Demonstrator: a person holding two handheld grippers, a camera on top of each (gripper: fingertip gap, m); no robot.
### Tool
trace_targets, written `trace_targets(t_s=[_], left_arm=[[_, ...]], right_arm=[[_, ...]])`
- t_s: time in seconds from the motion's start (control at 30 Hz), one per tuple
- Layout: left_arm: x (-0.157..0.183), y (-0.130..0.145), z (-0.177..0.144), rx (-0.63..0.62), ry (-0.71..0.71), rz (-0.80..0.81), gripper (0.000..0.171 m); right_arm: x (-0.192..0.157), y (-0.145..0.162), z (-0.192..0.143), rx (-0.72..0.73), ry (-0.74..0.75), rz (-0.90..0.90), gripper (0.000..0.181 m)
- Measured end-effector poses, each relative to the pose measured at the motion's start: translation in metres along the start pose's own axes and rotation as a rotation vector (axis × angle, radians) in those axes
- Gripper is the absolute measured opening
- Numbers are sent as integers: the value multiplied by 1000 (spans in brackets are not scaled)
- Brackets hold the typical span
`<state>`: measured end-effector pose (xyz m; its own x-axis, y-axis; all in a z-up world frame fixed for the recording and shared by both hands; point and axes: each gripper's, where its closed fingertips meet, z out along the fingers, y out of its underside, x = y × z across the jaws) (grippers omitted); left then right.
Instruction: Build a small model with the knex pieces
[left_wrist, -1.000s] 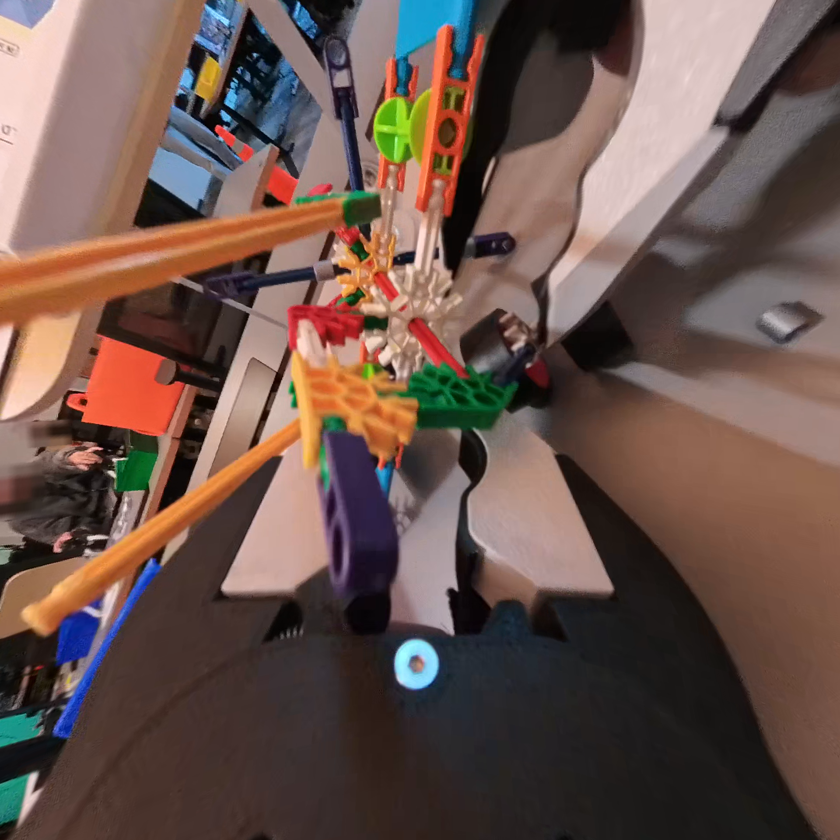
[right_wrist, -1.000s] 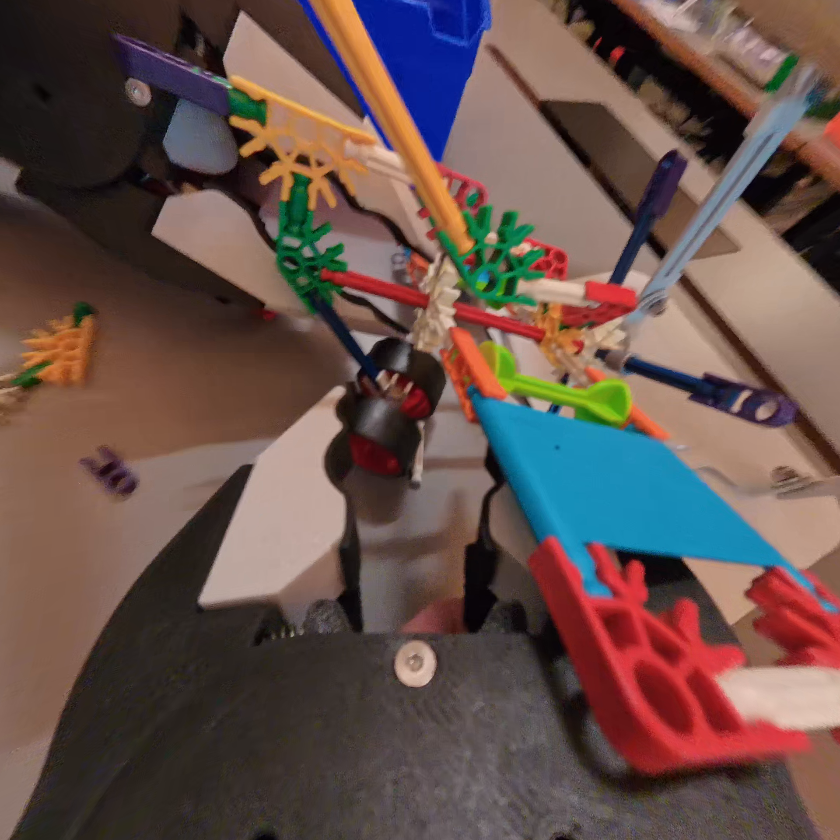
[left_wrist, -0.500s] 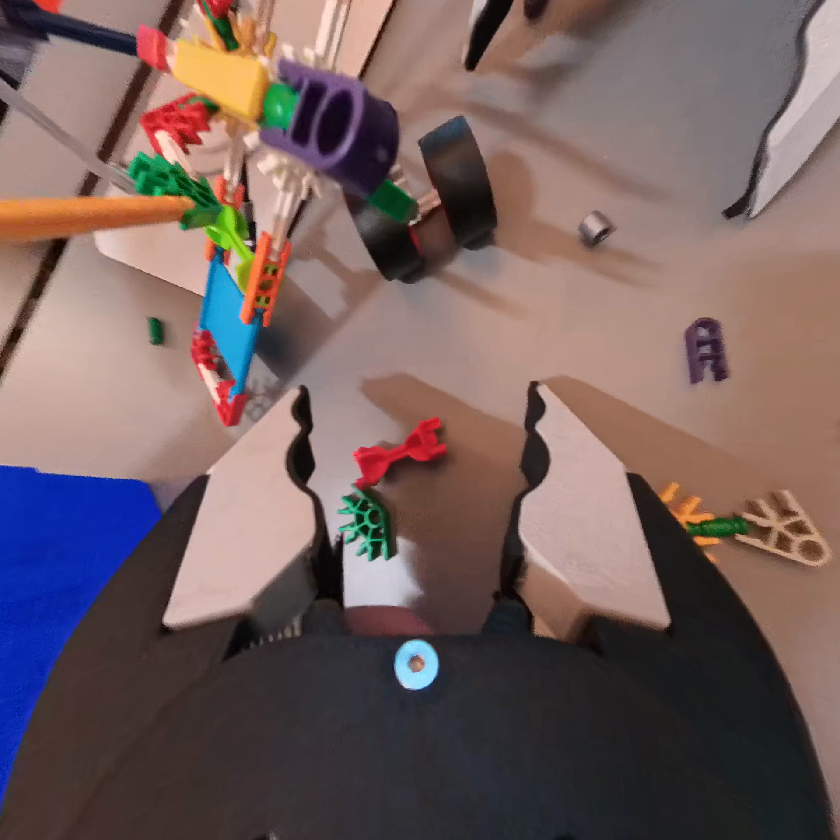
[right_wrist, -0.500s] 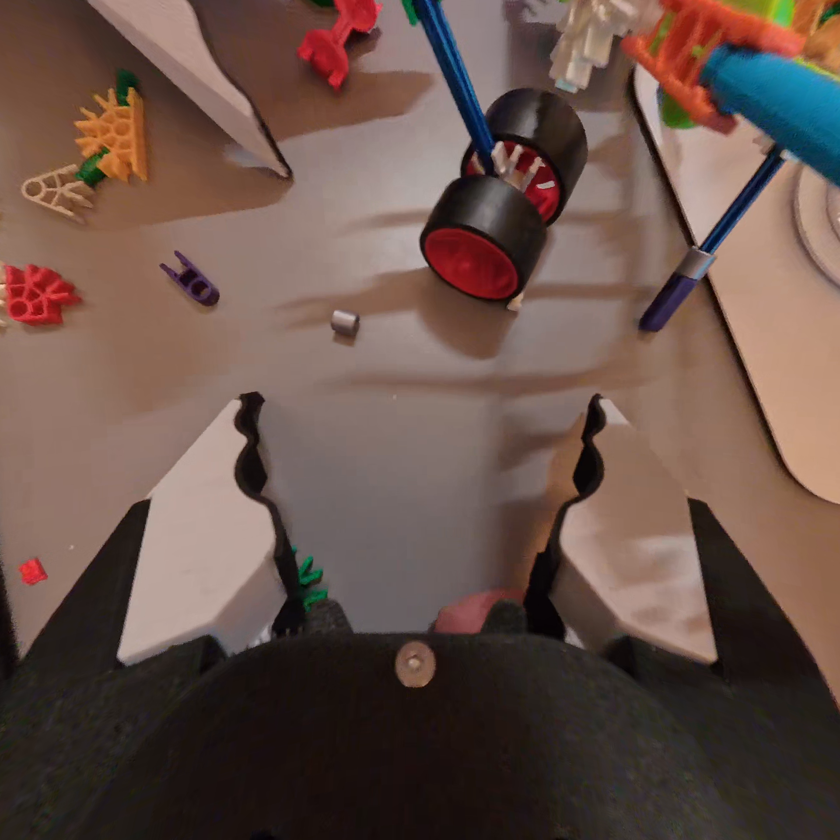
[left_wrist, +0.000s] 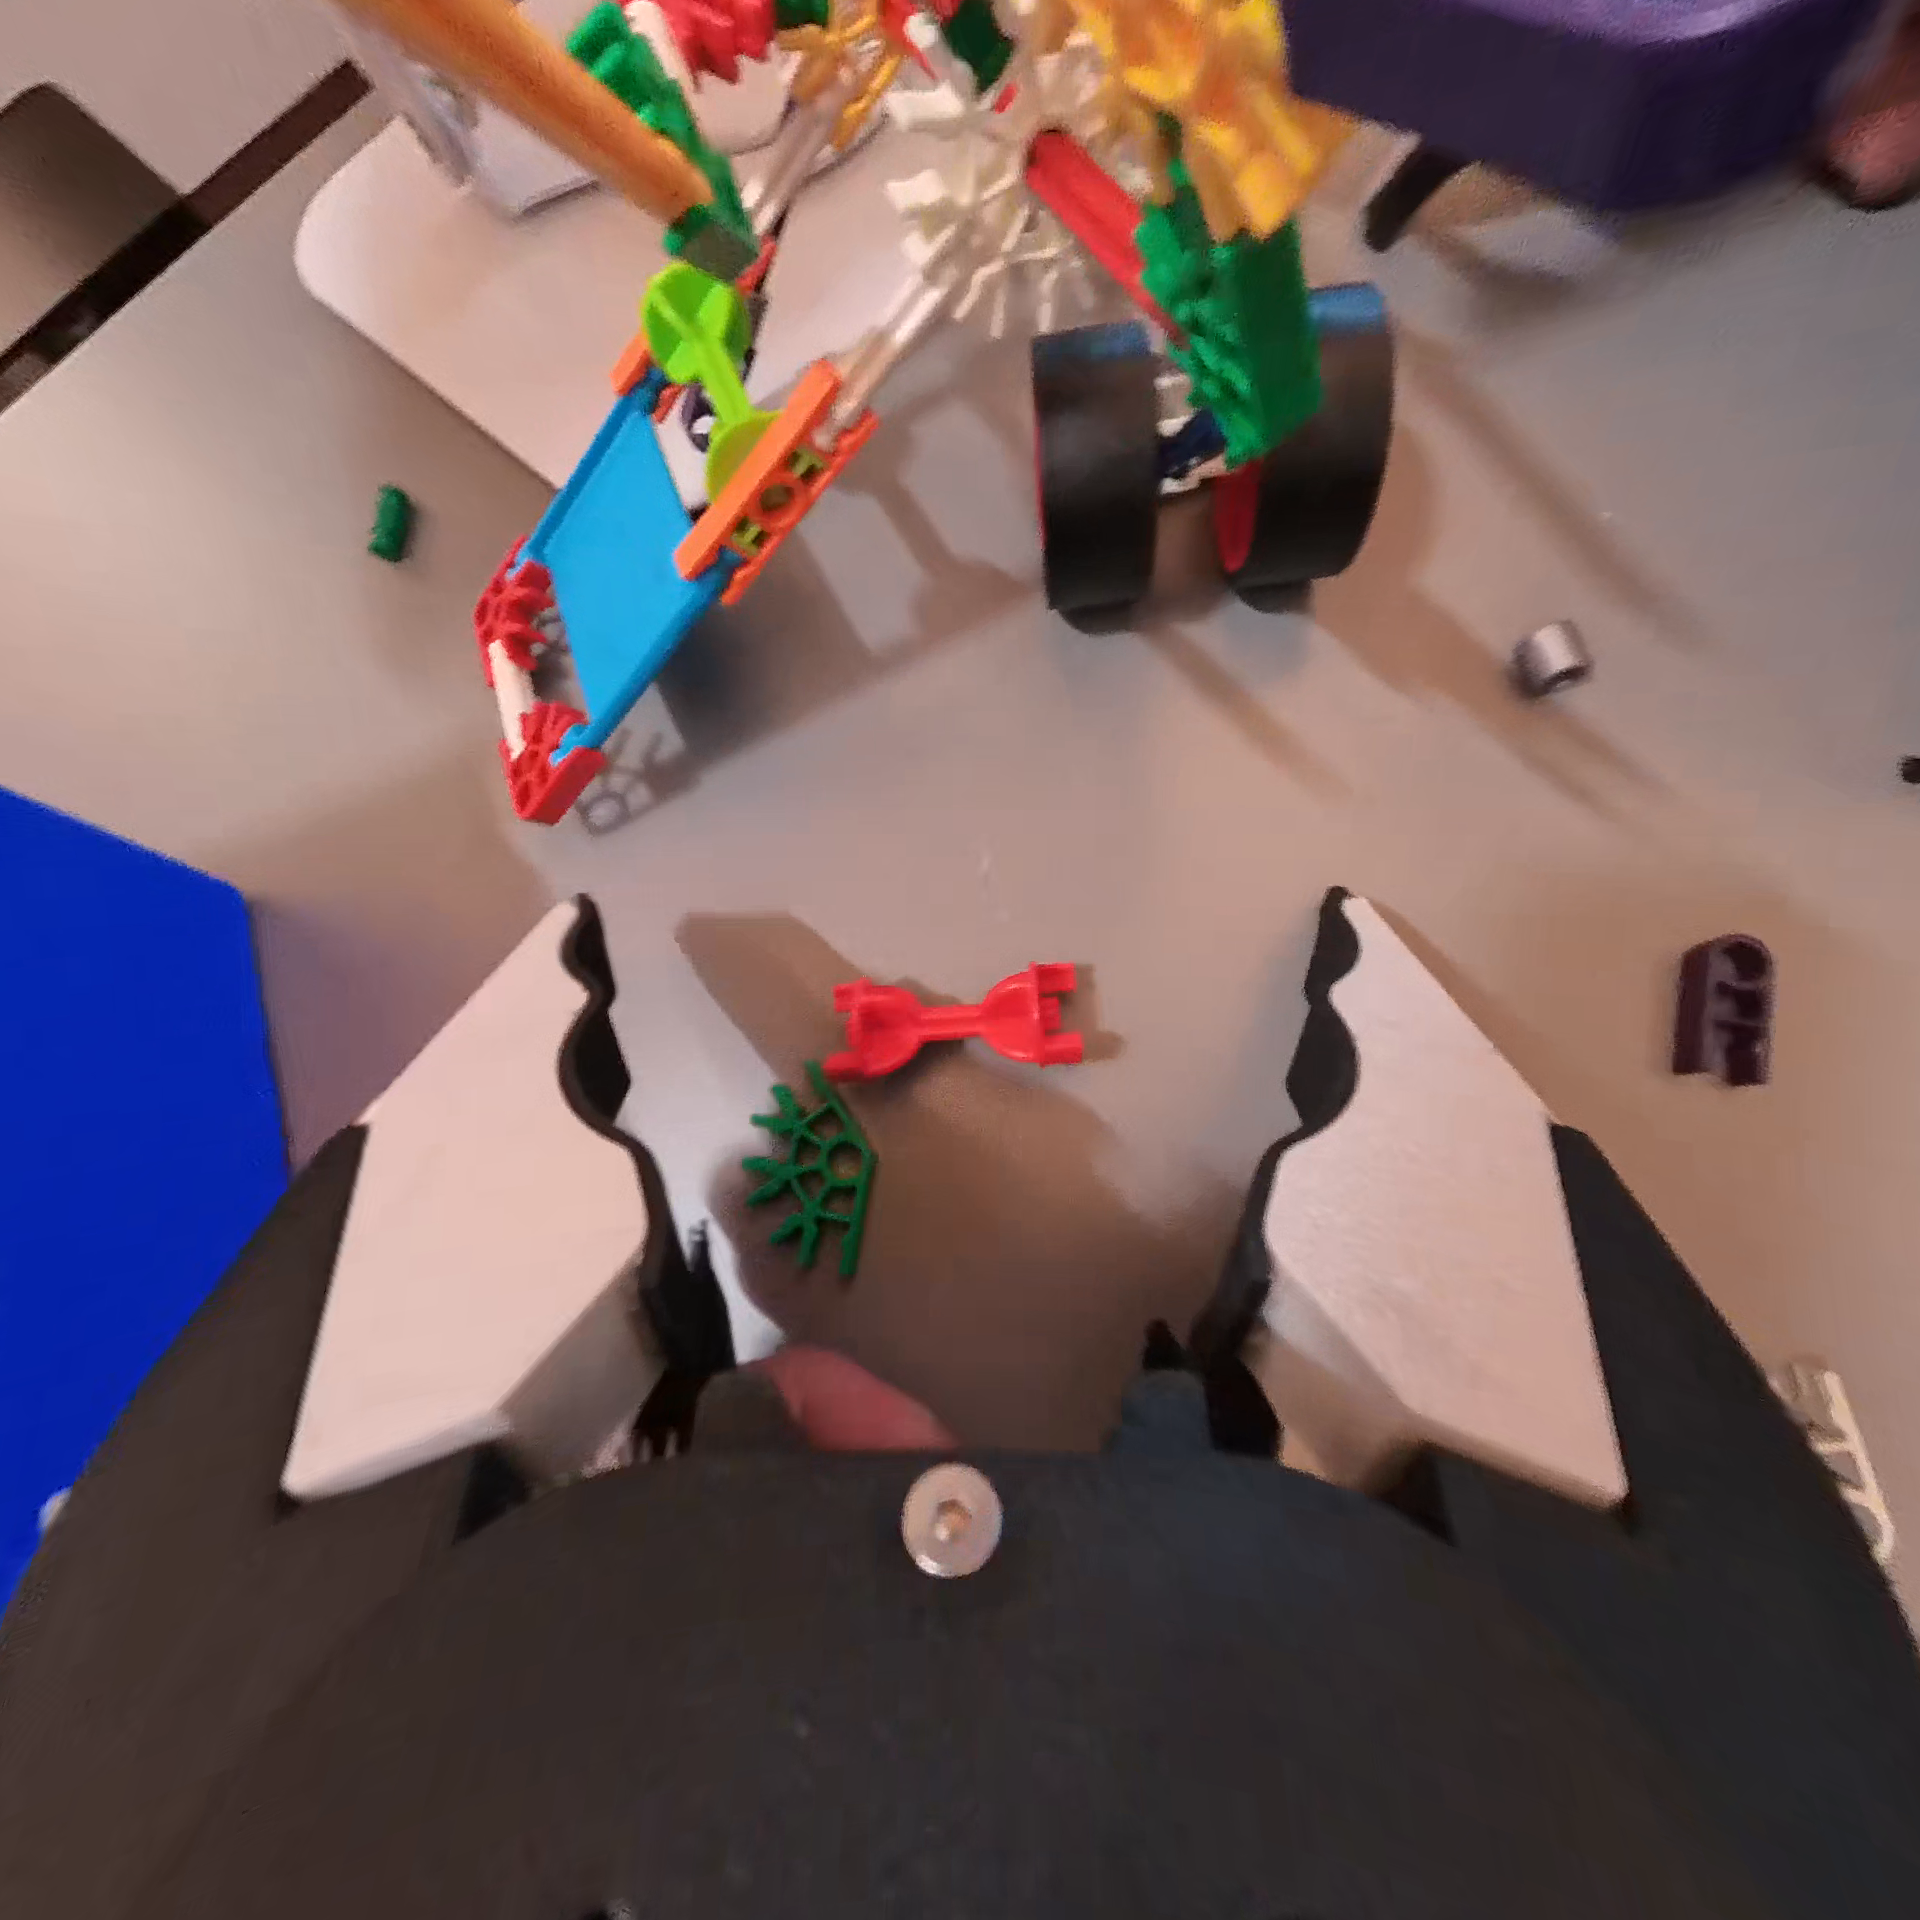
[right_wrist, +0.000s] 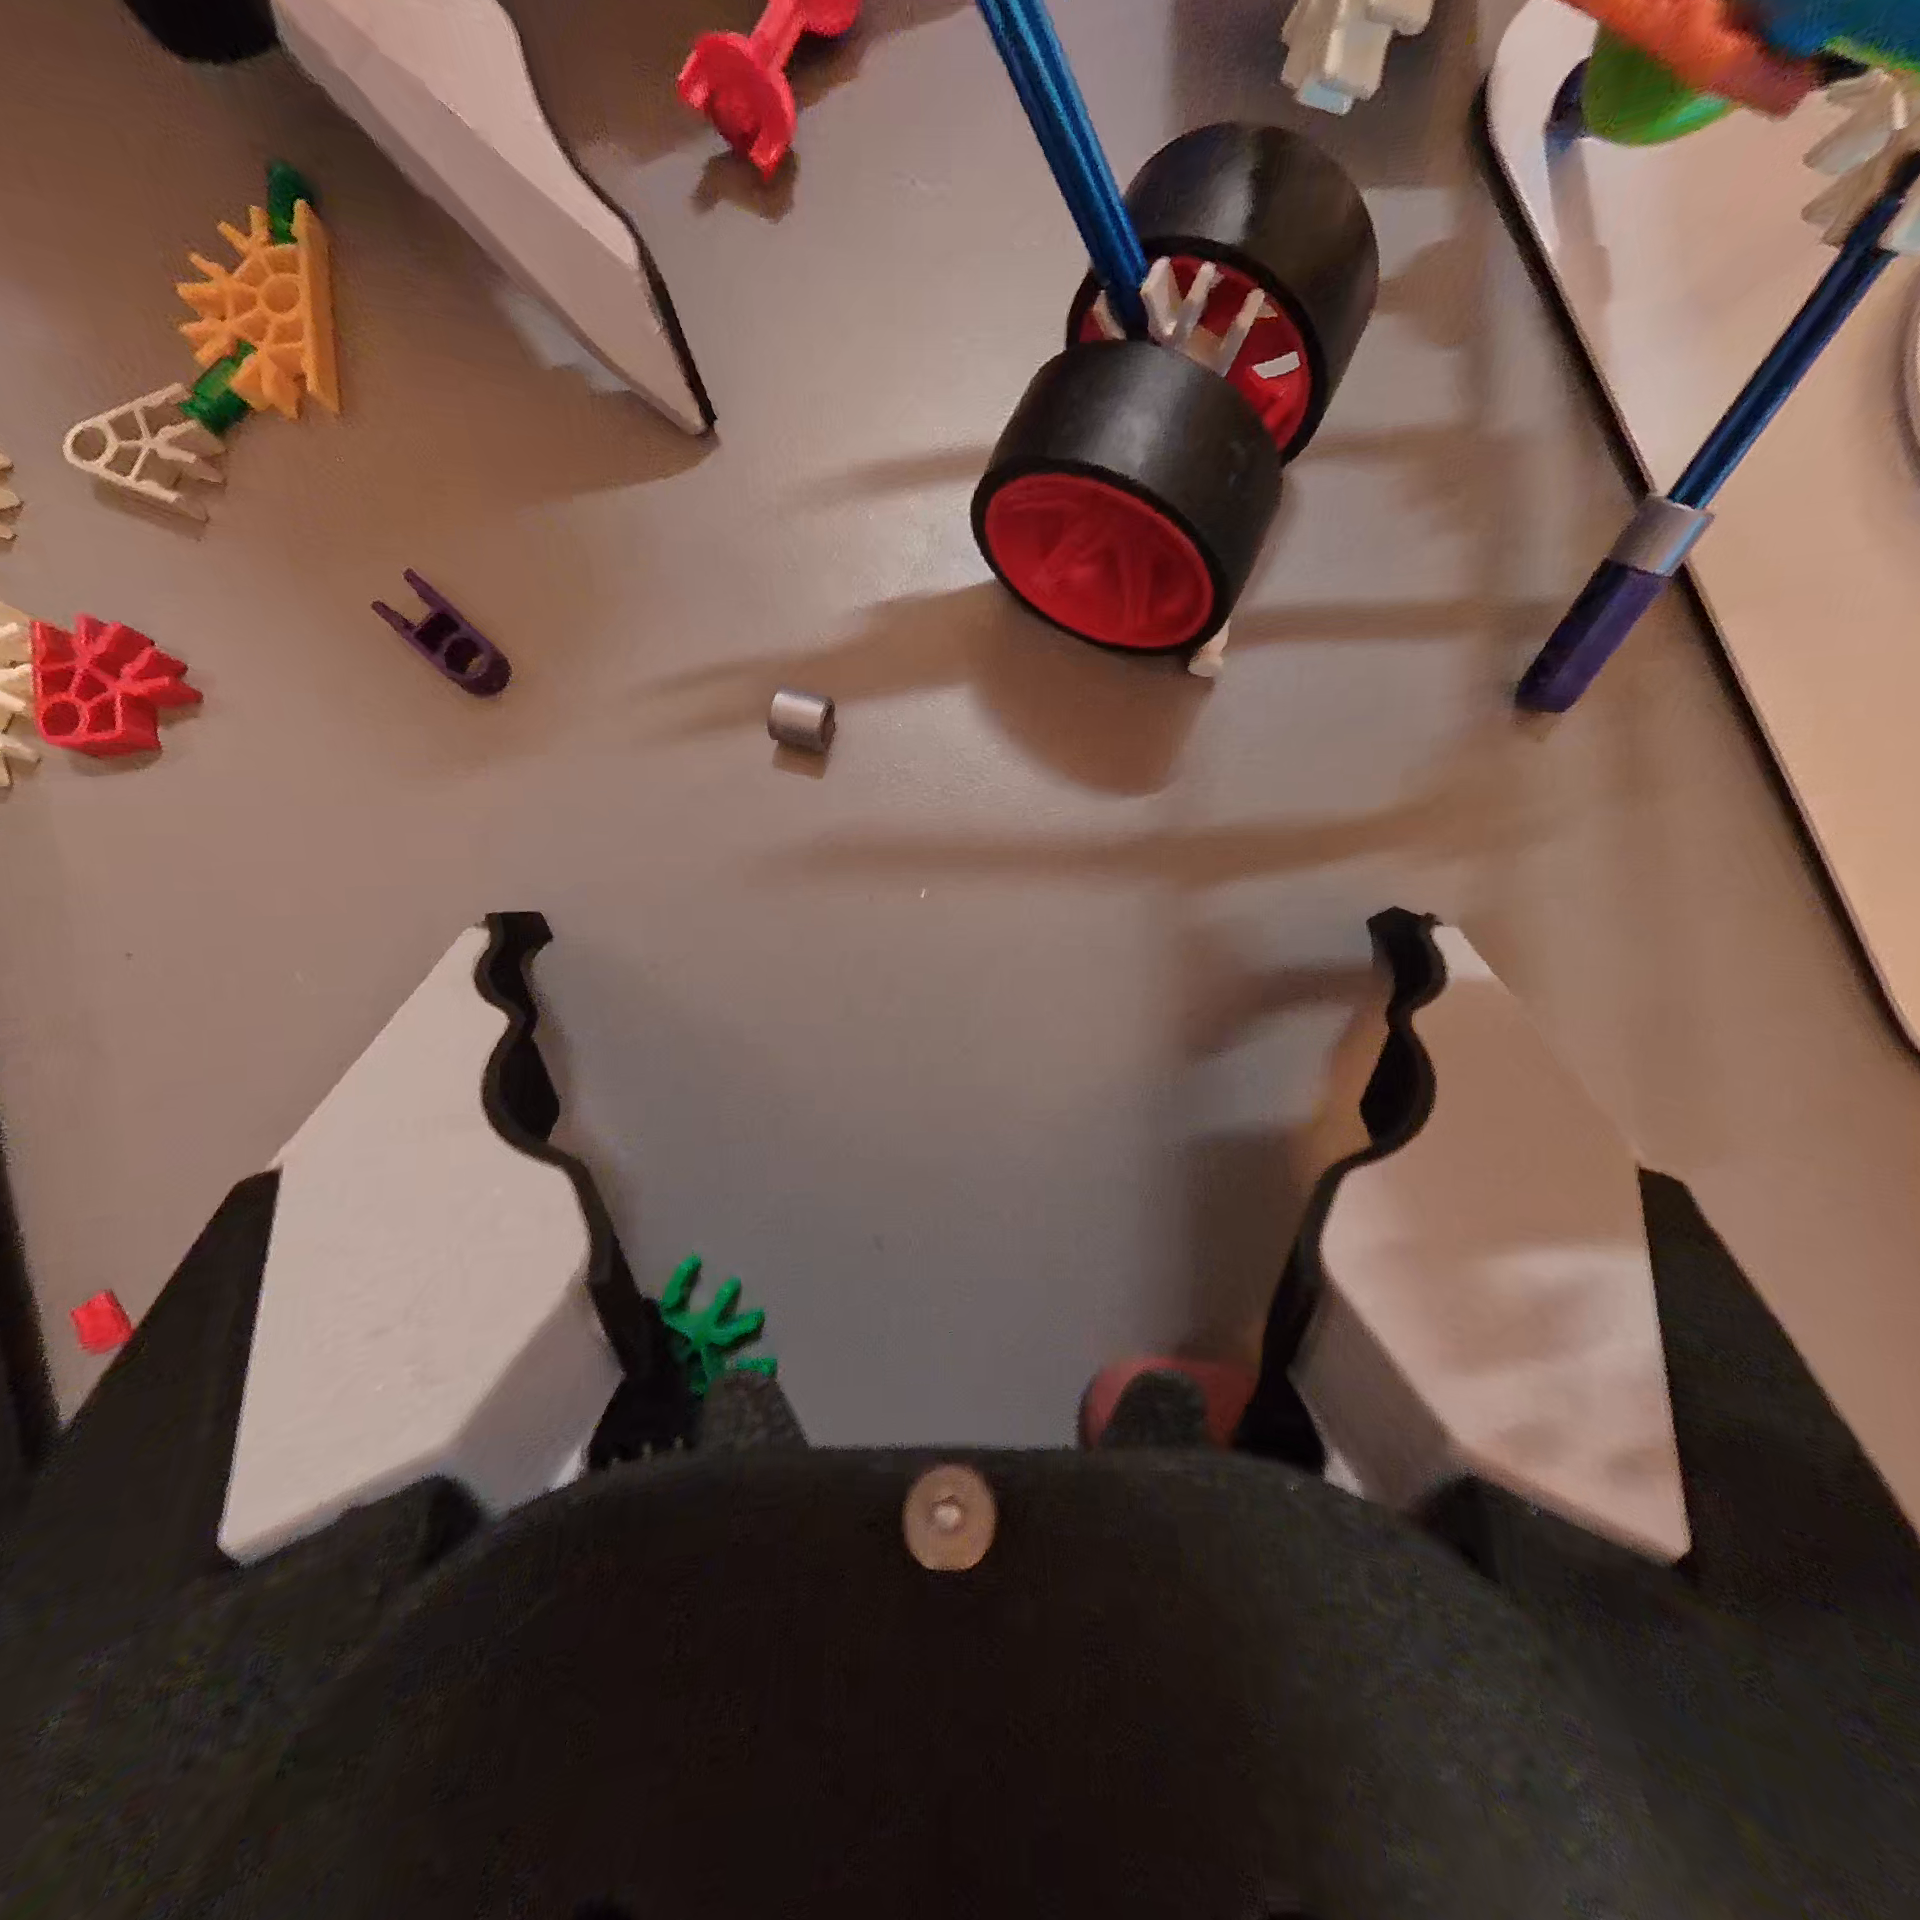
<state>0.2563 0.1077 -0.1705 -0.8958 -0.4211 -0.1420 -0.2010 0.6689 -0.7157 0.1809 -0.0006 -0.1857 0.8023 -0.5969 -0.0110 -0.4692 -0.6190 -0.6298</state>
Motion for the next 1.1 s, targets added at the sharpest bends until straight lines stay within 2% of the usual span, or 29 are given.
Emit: trace_targets(t_s=[0.13,0.17,0.27,0.4,0.53,0.63,0.87,1.1], left_arm=[[-14,2,-1,-3,-63,-51,124],[-13,4,0,-17,-40,-69,121],[-1,10,0,-49,50,-54,137],[4,14,3,-96,84,-85,143],[2,15,3,-110,84,-96,147],[-9,19,2,-102,30,-116,158],[-10,25,-1,-149,27,-159,158],[-10,24,-5,-101,1,-130,156]], right_arm=[[2,-2,1,14,46,55,156],[2,-1,1,16,57,69,156],[3,-1,1,32,66,79,156],[6,-2,1,28,89,108,156],[6,2,-3,41,106,128,155],[6,4,-5,33,123,146,154],[3,0,-1,18,141,166,155],[6,0,-1,37,194,221,156]])
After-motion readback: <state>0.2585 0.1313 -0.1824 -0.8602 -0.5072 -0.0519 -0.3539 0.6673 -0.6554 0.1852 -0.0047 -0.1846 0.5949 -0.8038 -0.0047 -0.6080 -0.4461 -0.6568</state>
